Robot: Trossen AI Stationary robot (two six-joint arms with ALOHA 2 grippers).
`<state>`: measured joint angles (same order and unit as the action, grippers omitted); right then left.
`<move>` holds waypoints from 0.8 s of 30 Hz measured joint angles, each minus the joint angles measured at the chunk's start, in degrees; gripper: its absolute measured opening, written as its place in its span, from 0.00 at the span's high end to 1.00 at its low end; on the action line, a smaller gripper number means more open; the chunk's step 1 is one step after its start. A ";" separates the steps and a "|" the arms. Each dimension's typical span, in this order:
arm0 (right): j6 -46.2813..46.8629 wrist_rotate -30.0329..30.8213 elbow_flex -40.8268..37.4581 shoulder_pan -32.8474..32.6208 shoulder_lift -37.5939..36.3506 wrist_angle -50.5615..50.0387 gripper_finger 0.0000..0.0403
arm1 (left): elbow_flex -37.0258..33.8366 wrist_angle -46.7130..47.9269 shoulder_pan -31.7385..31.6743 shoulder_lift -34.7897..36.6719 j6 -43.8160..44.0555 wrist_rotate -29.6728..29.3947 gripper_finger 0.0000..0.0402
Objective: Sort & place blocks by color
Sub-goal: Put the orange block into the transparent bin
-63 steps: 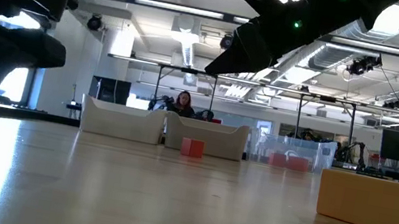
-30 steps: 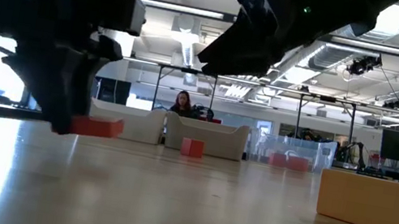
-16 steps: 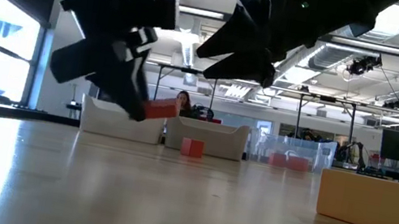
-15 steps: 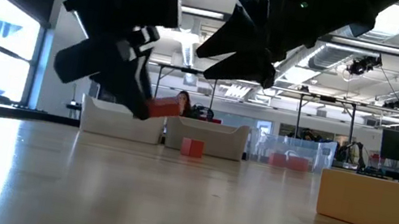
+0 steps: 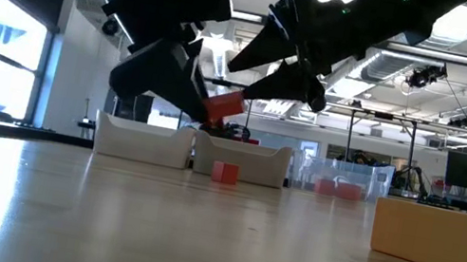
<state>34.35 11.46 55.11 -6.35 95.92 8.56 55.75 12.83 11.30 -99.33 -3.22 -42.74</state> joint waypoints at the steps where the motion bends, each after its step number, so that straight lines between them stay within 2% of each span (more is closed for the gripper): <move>1: 0.32 0.00 0.00 0.00 0.02 -0.28 0.46 | 0.00 -0.46 -0.25 0.00 -0.13 -0.15 0.74; 6: 1.21 0.15 0.00 0.00 0.02 -1.73 0.46 | 0.00 -2.83 -1.24 0.00 -3.67 -1.65 0.74; 15: 1.61 4.41 0.00 0.00 0.02 -3.28 0.47 | 0.00 -8.50 -2.79 0.00 -9.60 -1.58 0.74; 19: 1.29 2.80 0.00 0.29 0.02 -3.29 0.57 | 0.00 -10.46 -3.85 0.00 -11.55 -1.60 0.74; 24: -0.03 2.73 0.00 0.44 0.02 -3.67 0.78 | 0.00 -11.11 -4.77 0.02 -13.49 -0.62 0.73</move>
<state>34.32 14.19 55.11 -5.91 95.94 4.89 55.75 1.72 6.53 -99.31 -16.71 -43.36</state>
